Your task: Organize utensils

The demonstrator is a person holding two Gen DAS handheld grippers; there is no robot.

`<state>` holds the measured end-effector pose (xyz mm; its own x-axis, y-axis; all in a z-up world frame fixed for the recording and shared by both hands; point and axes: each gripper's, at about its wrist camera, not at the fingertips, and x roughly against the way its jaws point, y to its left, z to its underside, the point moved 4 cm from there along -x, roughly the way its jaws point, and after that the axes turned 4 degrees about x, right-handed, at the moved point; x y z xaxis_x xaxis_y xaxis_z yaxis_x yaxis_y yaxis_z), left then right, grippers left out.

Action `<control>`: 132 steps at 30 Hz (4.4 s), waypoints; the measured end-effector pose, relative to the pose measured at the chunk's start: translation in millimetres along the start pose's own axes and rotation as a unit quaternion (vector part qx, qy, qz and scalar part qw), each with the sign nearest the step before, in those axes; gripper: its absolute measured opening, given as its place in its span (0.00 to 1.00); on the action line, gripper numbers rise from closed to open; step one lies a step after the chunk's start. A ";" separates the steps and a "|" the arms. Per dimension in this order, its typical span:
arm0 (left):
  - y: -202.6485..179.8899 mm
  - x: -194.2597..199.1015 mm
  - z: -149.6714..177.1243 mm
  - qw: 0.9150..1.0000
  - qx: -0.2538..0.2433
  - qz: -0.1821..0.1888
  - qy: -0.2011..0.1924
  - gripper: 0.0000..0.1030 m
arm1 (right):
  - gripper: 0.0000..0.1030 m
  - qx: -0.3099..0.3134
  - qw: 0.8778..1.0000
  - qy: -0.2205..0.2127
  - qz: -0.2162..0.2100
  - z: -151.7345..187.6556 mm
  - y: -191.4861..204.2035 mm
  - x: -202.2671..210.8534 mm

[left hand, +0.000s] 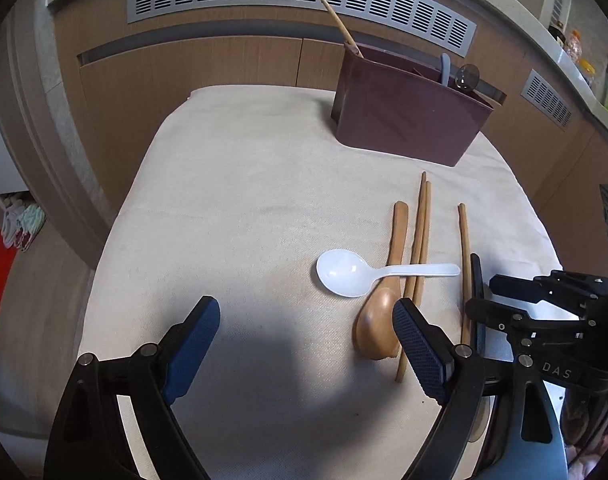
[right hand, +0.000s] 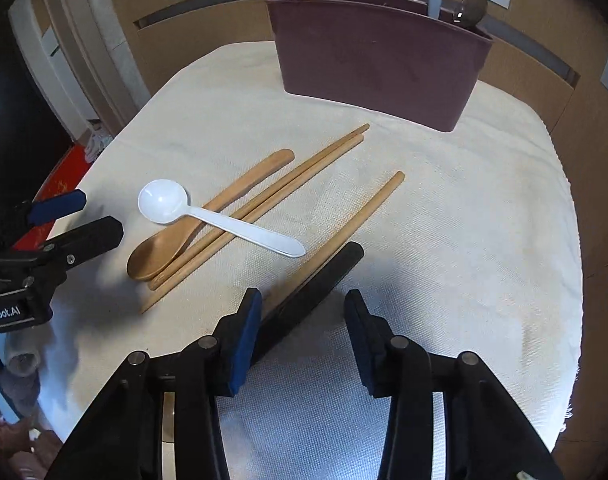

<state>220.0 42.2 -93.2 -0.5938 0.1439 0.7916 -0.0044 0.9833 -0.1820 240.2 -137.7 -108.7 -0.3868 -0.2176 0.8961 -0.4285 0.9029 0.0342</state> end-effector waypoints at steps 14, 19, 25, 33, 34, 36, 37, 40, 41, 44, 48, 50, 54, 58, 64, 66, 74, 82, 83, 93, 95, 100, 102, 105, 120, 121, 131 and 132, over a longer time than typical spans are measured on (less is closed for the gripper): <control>-16.0 -7.0 3.1 1.000 -0.017 0.006 0.020 0.86 | 0.18 0.018 0.999 -0.008 0.033 9.3 -15.9 3.7; -23.4 -6.4 3.3 0.999 -0.025 0.004 0.020 0.86 | 0.12 0.015 0.999 -0.015 0.050 6.4 -27.5 5.6; -65.8 -10.6 -5.8 0.997 -0.064 0.048 0.012 0.84 | 0.13 -0.041 0.997 -0.016 0.065 19.3 -71.9 13.1; -148.7 -49.3 -7.4 0.979 -0.180 0.067 0.071 0.45 | 0.13 -0.065 0.996 -0.029 0.056 36.0 -87.6 20.0; -154.6 -52.9 -6.0 0.976 -0.190 0.069 0.078 0.45 | 0.13 -0.066 0.996 -0.031 0.054 36.8 -87.9 20.1; -165.7 -59.1 -5.1 0.972 -0.208 0.067 0.086 0.45 | 0.13 -0.069 0.996 -0.034 0.049 38.8 -90.0 19.5; -168.9 -61.1 -5.6 0.971 -0.213 0.066 0.087 0.45 | 0.13 -0.069 0.996 -0.034 0.048 38.3 -90.3 19.1; -182.9 -72.3 -9.1 0.968 -0.225 0.064 0.095 0.45 | 0.13 -0.071 0.996 -0.032 0.050 38.3 -91.1 18.9; -185.5 -75.5 -9.8 0.967 -0.226 0.062 0.097 0.45 | 0.13 -0.074 0.995 -0.033 0.051 38.4 -91.7 18.6; -193.7 -83.0 -11.0 0.966 -0.234 0.056 0.099 0.44 | 0.15 -0.081 0.995 -0.035 0.053 42.1 -92.9 21.1; -193.3 -80.9 -8.4 0.963 -0.244 0.057 0.096 0.37 | 0.15 -0.080 0.995 -0.035 0.053 43.4 -94.0 21.1; -188.2 -79.6 -7.5 0.964 -0.244 0.053 0.092 0.37 | 0.17 -0.082 0.995 -0.034 0.055 42.3 -94.0 20.6; -165.8 -71.9 -5.3 0.969 -0.227 0.040 0.086 0.37 | 0.22 -0.082 0.994 -0.035 0.055 39.3 -92.1 19.3; -147.1 -67.9 -6.2 0.974 -0.208 0.029 0.085 0.37 | 0.28 -0.081 0.994 -0.037 0.056 36.7 -89.2 18.0; -138.4 -64.2 -4.1 0.974 -0.195 0.048 0.101 0.37 | 0.30 -0.081 0.994 -0.047 0.054 41.6 -88.5 20.5; -138.2 -65.9 -6.1 0.974 -0.195 0.051 0.105 0.37 | 0.32 -0.081 0.994 -0.048 0.055 43.1 -88.7 22.0; -159.4 -82.3 -19.1 0.964 -0.226 0.049 0.132 0.37 | 0.35 -0.075 0.993 -0.061 0.061 48.5 -90.8 30.8; -176.2 -93.8 -26.6 0.948 -0.253 0.044 0.187 0.37 | 0.38 -0.094 0.990 -0.078 0.066 53.0 -108.1 41.4; -177.4 -93.0 -25.4 0.948 -0.256 0.039 0.184 0.36 | 0.38 -0.096 0.990 -0.079 0.067 54.3 -109.7 42.5; -165.7 -52.9 -4.7 0.973 -0.183 0.093 0.107 0.06 | 0.38 -0.101 0.990 -0.082 0.058 55.9 -112.4 51.2; -153.2 -33.6 -7.3 0.982 -0.150 0.099 0.066 0.06 | 0.38 -0.102 0.991 -0.076 0.040 52.7 -107.4 47.5; -123.2 2.2 -22.1 0.989 -0.076 0.125 -0.001 0.06 | 0.38 -0.090 0.994 -0.050 0.041 40.1 -91.8 30.0; -115.5 12.1 -26.0 0.990 -0.062 0.129 -0.017 0.06 | 0.38 -0.091 0.994 -0.036 0.046 37.6 -88.8 23.4; -104.4 23.4 -30.0 0.990 -0.055 0.127 -0.036 0.06 | 0.31 -0.091 0.994 -0.025 0.053 36.6 -84.7 17.7; -115.3 -23.2 -2.2 0.986 -0.084 0.122 0.079 0.13 | 0.11 -0.049 0.995 -0.050 0.068 40.2 -75.2 49.3; -122.6 -30.1 -1.7 0.984 -0.093 0.121 0.091 0.17 | 0.11 -0.052 0.995 -0.053 0.067 41.3 -76.8 51.8; -185.8 -95.0 -24.9 0.967 -0.155 0.064 0.189 0.23 | 0.11 -0.087 0.990 -0.097 0.054 51.5 -100.7 79.4; -190.2 -101.0 -27.3 0.966 -0.157 0.055 0.197 0.23 | 0.11 -0.090 0.990 -0.100 0.052 52.0 -102.9 80.4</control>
<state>302.8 -156.2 -122.7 -0.2236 0.2196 0.9496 0.3228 0.9360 -0.1404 210.8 -267.4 -63.2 -0.5830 -0.1726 0.7939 -0.2326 0.9717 0.0405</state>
